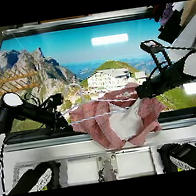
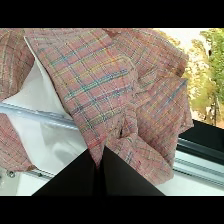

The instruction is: Fold the clothes and pants, and hang the long-sleeved shirts on hangers.

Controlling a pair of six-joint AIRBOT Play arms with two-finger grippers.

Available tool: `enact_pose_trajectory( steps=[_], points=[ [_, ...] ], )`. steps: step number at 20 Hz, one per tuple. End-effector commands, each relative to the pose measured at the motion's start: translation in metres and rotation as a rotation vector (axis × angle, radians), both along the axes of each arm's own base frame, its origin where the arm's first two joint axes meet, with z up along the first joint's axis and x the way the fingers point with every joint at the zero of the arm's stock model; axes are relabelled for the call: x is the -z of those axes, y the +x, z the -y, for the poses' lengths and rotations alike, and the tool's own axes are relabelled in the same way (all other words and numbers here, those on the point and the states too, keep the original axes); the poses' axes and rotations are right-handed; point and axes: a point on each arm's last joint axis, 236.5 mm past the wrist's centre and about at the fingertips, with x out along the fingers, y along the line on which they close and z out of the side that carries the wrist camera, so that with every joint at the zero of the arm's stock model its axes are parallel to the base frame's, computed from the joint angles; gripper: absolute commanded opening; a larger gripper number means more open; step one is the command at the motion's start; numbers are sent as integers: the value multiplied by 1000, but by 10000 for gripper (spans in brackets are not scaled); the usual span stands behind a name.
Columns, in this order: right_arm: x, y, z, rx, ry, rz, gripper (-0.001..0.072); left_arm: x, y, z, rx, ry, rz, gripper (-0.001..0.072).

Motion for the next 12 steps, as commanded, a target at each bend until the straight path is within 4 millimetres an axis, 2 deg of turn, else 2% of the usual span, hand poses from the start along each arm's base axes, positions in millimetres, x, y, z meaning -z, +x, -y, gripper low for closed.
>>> enact_pose_trajectory(
  steps=[1, 3, 7, 12],
  points=[
    [0, 2, -1, 1, 4, 6, 22, 5, 5, 3, 19, 2, 23, 17],
    [0, 1, -2, -1, 7, 4, 22, -2, 10, 3, 35, -2, 69, 17],
    [-1, -3, -6, -21, 21, -7, 22, -23, 34, 2, 26, 5, 172, 17],
    [1, -11, -2, -43, 0, -36, 22, -19, 45, 10, 44, -34, 91, 17]
  ],
)
